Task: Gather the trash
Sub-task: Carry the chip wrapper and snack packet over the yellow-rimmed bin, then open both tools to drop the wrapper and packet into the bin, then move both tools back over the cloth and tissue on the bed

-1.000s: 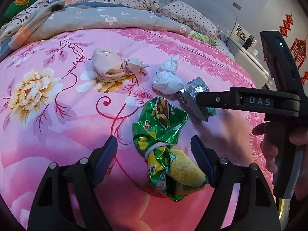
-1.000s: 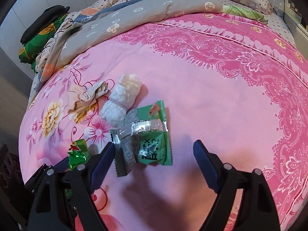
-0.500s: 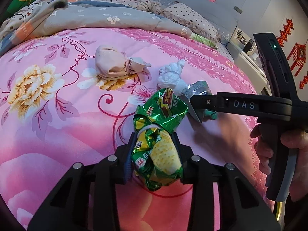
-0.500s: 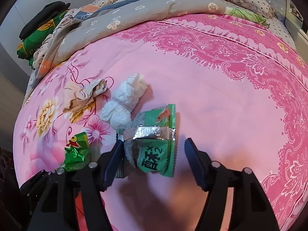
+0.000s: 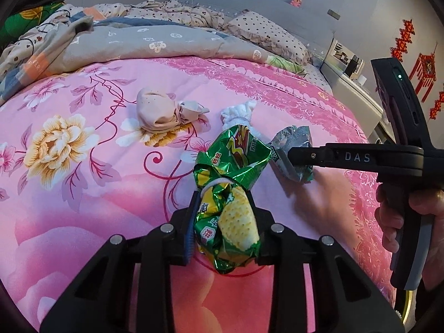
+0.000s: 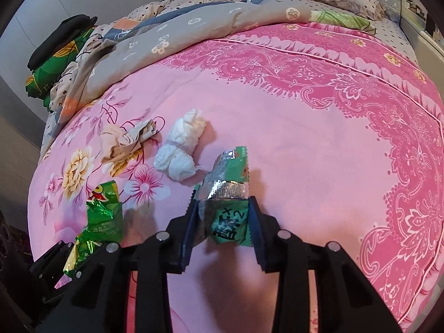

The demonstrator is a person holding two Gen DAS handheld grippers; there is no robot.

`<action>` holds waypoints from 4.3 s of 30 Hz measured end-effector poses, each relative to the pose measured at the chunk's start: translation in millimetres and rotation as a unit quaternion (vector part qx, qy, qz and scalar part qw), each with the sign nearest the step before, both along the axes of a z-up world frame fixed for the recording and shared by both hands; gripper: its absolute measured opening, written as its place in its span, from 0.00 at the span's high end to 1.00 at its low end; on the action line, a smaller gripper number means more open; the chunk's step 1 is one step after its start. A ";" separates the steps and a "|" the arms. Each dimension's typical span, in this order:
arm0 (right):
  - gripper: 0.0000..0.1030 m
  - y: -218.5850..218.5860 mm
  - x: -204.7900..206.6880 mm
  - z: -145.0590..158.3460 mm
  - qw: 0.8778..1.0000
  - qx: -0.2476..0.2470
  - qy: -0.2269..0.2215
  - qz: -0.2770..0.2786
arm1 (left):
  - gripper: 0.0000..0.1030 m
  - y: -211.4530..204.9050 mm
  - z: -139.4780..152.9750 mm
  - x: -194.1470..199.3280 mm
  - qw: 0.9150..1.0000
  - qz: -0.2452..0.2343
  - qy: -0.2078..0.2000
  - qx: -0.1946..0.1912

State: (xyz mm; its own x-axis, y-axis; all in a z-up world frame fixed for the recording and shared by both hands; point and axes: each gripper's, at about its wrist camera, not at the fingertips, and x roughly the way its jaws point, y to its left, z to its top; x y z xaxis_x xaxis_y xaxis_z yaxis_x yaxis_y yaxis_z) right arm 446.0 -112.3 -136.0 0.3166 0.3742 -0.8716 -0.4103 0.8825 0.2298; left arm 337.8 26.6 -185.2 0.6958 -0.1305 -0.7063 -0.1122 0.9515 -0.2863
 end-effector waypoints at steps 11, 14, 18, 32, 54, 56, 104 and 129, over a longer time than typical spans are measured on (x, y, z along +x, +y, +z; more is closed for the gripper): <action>0.68 -59.5 -44.6 49.1 0.997 0.029 -0.044 -0.048 | 0.72 -17.6 64.3 -43.7 0.998 -0.028 -0.052 0.015; 0.68 -77.0 -65.1 63.8 0.996 0.041 -0.053 -0.060 | 0.72 -26.2 91.5 -64.5 0.996 -0.042 -0.076 0.013; 0.68 -103.1 -99.9 85.5 0.993 0.049 -0.074 -0.075 | 0.72 -43.0 131.2 -98.6 0.991 -0.064 -0.113 0.014; 0.68 -210.4 -222.4 143.5 0.973 0.101 -0.123 -0.168 | 0.72 -116.1 220.4 -206.3 0.967 -0.166 -0.194 -0.002; 0.68 -349.4 -369.3 142.9 0.932 0.098 -0.164 -0.308 | 0.72 -259.8 245.4 -261.6 0.929 -0.306 -0.208 0.015; 0.68 -358.2 -373.3 139.4 0.928 0.097 -0.162 -0.321 | 0.72 -272.6 241.4 -258.6 0.928 -0.315 -0.200 0.015; 0.37 -451.9 -437.9 92.4 0.863 0.065 -0.134 -0.483 | 0.37 -395.1 100.2 -177.0 0.918 -0.393 -0.049 0.004; 0.19 -333.3 -353.5 128.6 0.914 0.056 -0.151 -0.372 | 0.24 -200.1 103.6 -108.9 0.973 -0.210 -0.066 0.063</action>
